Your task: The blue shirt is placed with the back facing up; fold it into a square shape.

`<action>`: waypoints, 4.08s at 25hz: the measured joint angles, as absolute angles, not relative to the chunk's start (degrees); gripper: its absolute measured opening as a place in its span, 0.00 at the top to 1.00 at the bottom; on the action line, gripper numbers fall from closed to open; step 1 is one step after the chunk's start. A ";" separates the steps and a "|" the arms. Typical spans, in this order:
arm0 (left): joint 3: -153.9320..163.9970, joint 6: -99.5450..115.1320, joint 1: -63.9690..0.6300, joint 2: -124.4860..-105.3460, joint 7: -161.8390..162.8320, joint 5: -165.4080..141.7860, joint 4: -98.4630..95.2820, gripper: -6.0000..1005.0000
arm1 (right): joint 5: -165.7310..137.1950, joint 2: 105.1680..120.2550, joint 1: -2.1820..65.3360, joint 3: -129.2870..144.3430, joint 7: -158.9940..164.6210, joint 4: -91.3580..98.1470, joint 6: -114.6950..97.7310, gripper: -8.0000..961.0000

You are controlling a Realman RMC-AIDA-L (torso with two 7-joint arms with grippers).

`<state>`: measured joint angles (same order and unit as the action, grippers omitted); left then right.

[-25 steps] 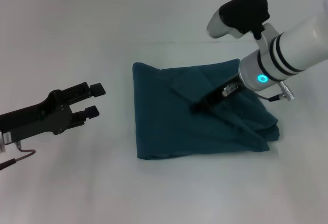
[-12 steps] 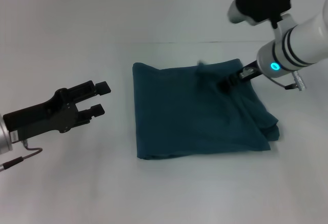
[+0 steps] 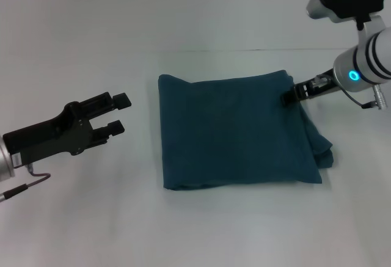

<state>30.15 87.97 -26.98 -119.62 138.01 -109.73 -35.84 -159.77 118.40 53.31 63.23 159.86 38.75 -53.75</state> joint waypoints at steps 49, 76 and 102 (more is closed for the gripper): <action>30.14 87.00 -27.07 -120.72 137.11 -107.50 -35.28 0.19 | -136.28 115.58 46.80 49.05 142.26 31.66 -62.01 0.33; 30.15 86.48 -27.07 -120.67 136.50 -106.88 -33.97 0.19 | -136.69 115.22 49.26 49.45 142.47 27.59 -60.43 0.73; 30.14 86.55 -27.14 -120.76 136.49 -106.21 -34.02 0.19 | -139.53 116.02 48.19 50.21 145.72 40.30 -63.78 0.91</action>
<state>30.14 86.55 -27.14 -120.76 136.49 -106.21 -34.02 -139.53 116.02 48.19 50.21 145.72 40.30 -63.78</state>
